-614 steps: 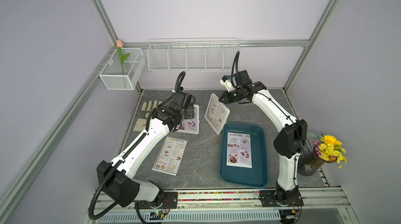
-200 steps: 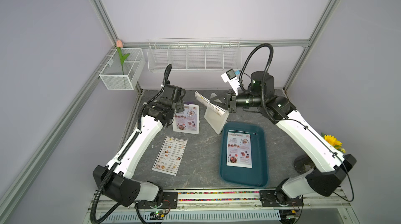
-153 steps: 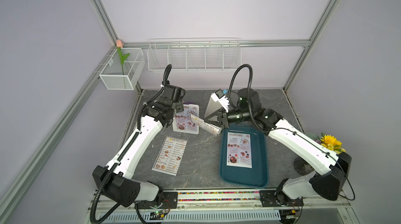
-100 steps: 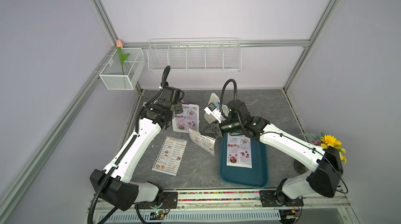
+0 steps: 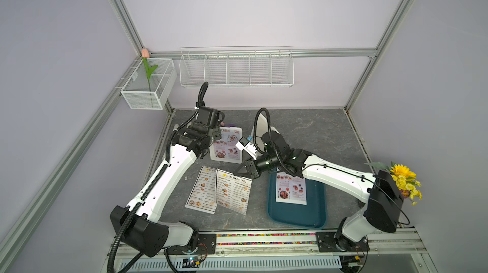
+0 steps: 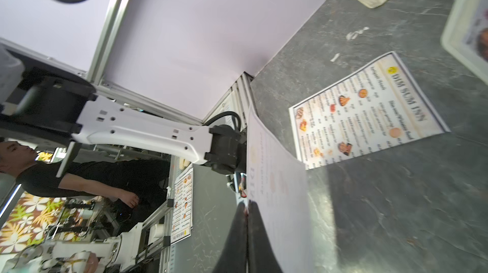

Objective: Replace the menus in the menu holders
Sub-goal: Place the menu at the center of the board.

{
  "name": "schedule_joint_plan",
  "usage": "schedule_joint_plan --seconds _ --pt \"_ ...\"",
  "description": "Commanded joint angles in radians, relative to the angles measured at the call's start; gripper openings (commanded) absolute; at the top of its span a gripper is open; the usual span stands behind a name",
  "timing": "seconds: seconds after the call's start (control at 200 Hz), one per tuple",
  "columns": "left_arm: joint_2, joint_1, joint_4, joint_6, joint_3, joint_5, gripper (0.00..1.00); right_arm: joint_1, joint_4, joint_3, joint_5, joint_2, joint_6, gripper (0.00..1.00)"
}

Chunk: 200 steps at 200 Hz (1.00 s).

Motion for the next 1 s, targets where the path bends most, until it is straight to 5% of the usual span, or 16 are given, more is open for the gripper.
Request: schedule_joint_plan --seconds 0.0,0.425,0.66,0.805,0.995 --pt "-0.028 0.005 -0.015 0.006 -0.014 -0.02 0.73 -0.049 -0.069 -0.005 0.065 0.089 -0.074 0.07" --pt "-0.05 0.005 -0.024 0.001 -0.025 -0.002 0.73 -0.074 -0.358 0.235 0.436 0.322 -0.392 0.08" --pt "-0.065 0.004 -0.04 -0.006 -0.048 0.021 0.73 -0.075 -0.407 0.284 0.488 0.276 -0.414 0.48" --pt "-0.081 -0.007 -0.041 -0.006 -0.07 0.133 0.73 -0.079 -0.466 0.266 0.5 0.145 -0.368 0.57" --pt "-0.093 -0.222 -0.028 -0.011 -0.128 0.202 0.73 -0.124 -0.54 0.024 0.566 -0.131 -0.186 0.77"
